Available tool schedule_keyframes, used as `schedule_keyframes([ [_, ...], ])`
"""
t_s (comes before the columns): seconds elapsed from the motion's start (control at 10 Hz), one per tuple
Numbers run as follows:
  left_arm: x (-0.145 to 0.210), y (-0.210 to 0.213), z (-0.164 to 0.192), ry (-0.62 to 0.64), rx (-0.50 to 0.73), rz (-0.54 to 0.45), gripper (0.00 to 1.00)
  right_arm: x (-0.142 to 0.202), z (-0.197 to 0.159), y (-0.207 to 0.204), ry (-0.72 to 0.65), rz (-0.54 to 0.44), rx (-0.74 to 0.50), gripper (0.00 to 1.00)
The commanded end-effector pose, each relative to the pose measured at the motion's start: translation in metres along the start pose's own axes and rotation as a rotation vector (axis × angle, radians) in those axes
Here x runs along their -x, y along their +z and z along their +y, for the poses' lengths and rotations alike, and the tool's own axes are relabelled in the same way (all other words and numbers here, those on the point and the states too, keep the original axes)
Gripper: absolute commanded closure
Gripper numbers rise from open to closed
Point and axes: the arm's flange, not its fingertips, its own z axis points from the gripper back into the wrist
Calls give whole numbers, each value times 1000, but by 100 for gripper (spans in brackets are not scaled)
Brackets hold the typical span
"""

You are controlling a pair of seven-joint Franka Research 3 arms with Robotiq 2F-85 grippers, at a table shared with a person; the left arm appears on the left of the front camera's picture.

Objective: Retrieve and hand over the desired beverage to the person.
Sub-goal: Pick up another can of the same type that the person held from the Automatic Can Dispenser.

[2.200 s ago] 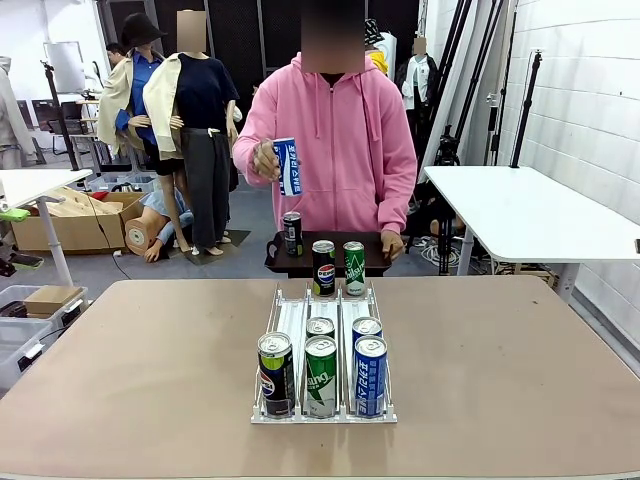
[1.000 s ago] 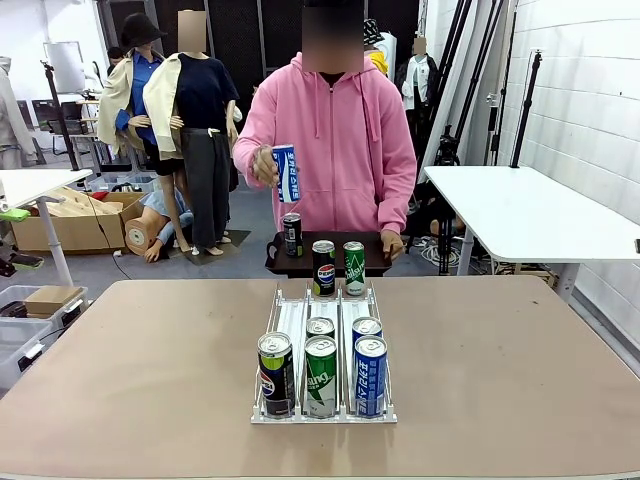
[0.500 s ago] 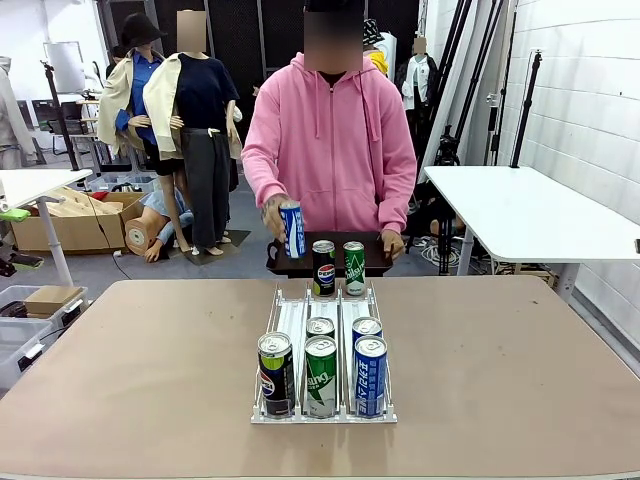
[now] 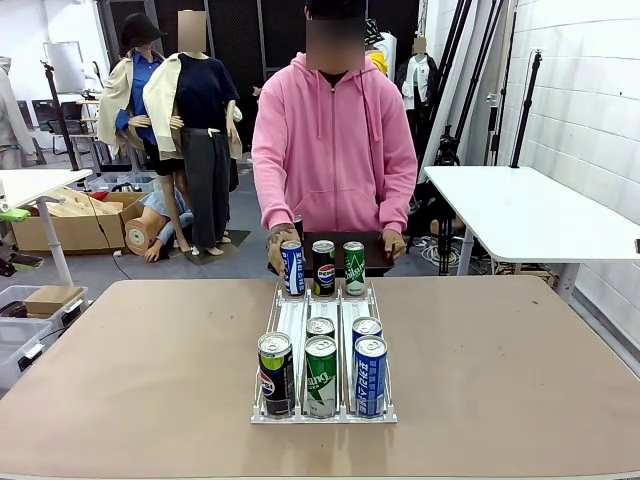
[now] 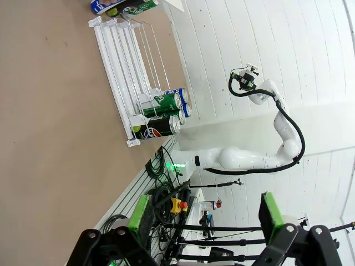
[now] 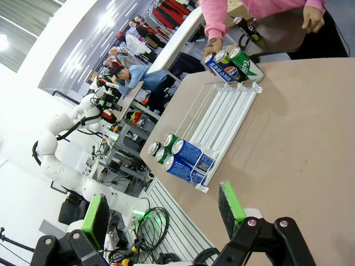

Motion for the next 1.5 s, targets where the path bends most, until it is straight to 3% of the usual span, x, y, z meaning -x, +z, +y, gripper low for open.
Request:
schedule_keyframes([
  [0.0,4,-3,-2,-2,-15,-11,0,1,1,-2,12,-15,-17,0],
  [1.4,4,-3,-2,-2,-15,-11,0,1,1,-2,12,-15,-17,0],
])
